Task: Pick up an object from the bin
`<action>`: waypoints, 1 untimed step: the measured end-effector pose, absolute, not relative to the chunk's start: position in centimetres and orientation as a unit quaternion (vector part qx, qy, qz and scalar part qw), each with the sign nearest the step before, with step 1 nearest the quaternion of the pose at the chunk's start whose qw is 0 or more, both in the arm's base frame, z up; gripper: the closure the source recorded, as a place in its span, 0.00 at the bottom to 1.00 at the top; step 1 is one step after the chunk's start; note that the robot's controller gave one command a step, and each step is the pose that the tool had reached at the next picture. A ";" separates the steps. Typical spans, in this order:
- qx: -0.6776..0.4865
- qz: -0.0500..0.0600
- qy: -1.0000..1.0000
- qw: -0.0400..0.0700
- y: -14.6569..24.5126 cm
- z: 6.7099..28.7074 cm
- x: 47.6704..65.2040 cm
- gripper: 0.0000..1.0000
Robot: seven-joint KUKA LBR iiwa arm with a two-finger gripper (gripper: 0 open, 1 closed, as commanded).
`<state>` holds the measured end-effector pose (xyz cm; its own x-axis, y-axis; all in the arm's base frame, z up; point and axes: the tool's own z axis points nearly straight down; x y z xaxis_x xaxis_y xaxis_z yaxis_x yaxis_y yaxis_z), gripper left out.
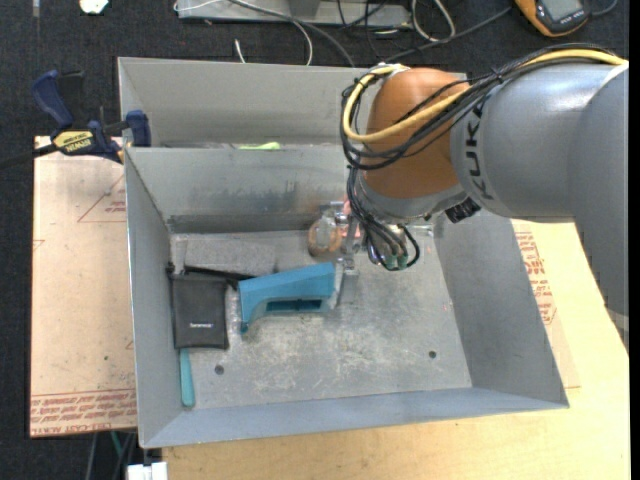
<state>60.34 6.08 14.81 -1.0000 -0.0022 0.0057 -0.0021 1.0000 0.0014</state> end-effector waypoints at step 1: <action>0.001 -0.001 -1.000 -0.001 6.1 15.2 60.5 0.00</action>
Offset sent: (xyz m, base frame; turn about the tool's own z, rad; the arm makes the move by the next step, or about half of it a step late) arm -0.0133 -0.0026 -0.0388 -0.0771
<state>60.53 6.06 15.21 -1.0000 -0.0011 -0.0012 -0.0011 1.0000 0.0017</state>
